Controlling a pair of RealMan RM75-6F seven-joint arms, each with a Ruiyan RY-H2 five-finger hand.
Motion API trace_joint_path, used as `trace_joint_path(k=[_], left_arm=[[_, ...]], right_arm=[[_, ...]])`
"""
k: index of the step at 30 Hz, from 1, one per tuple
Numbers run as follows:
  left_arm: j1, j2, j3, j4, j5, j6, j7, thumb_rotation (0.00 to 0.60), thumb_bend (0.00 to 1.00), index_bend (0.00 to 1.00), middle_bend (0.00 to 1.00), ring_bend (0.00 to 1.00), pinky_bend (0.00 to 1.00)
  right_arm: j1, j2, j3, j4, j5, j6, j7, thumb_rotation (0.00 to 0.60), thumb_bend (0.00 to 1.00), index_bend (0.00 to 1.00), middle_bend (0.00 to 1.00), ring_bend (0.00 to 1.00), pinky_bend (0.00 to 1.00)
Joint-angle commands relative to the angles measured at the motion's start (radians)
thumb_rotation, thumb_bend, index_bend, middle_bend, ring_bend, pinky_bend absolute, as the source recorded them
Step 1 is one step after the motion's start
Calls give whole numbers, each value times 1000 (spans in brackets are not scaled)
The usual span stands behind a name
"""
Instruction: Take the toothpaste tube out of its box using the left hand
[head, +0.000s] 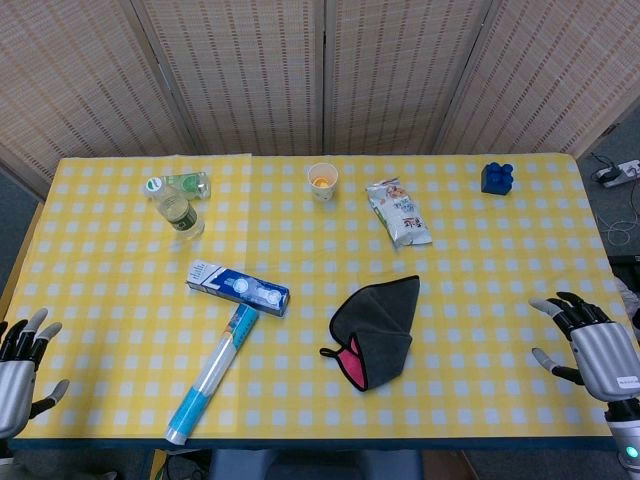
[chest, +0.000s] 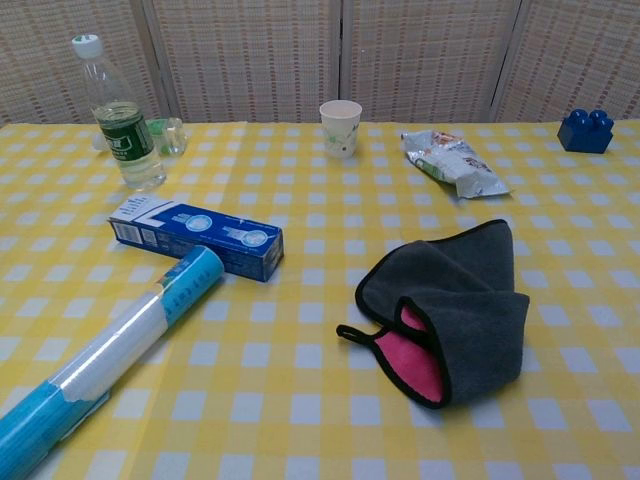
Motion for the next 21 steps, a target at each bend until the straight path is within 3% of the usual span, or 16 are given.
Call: trace_joint_path(k=[1, 13, 21], left_arm=[[-2, -3, 0, 2, -1, -3, -1, 600, 227, 229, 101, 103, 22], [-32, -13, -6, 14, 19, -36, -7, 600, 227, 230, 101, 103, 22], [-144, 8, -41, 11, 74, -146, -43, 600, 227, 231, 101, 105, 22]], right_arm=[[2, 1, 1, 0, 3, -4, -2, 600, 188, 251, 312, 183, 306], [1, 11, 19, -5, 16, 16, -19, 600, 188, 251, 310, 183, 306], [7, 40, 42, -34, 28, 24, -53, 600, 188, 251, 305, 183, 306]])
